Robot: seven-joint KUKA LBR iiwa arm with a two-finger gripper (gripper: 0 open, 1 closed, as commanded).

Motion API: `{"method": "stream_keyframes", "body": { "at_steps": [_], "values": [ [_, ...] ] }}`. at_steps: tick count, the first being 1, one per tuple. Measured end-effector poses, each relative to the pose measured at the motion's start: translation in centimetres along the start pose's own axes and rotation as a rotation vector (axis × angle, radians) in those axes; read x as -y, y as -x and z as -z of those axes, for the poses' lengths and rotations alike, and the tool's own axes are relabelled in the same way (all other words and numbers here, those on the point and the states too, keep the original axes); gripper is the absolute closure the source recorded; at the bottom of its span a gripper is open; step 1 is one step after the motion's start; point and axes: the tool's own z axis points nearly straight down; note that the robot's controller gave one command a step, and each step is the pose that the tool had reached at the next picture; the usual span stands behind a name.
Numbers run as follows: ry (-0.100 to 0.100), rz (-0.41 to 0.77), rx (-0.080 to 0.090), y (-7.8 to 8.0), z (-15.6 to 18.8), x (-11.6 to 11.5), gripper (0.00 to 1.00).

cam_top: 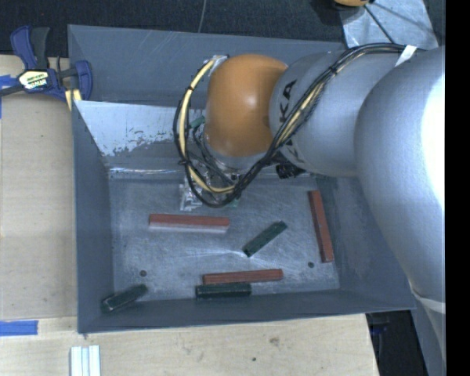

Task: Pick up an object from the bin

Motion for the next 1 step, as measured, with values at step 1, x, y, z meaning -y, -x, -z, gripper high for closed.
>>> {"method": "stream_keyframes", "body": {
  "at_steps": [1],
  "values": [
    [0.000, 0.004, 0.001, 0.35, 1.19, -2.59, 0.00]
  ]
}}
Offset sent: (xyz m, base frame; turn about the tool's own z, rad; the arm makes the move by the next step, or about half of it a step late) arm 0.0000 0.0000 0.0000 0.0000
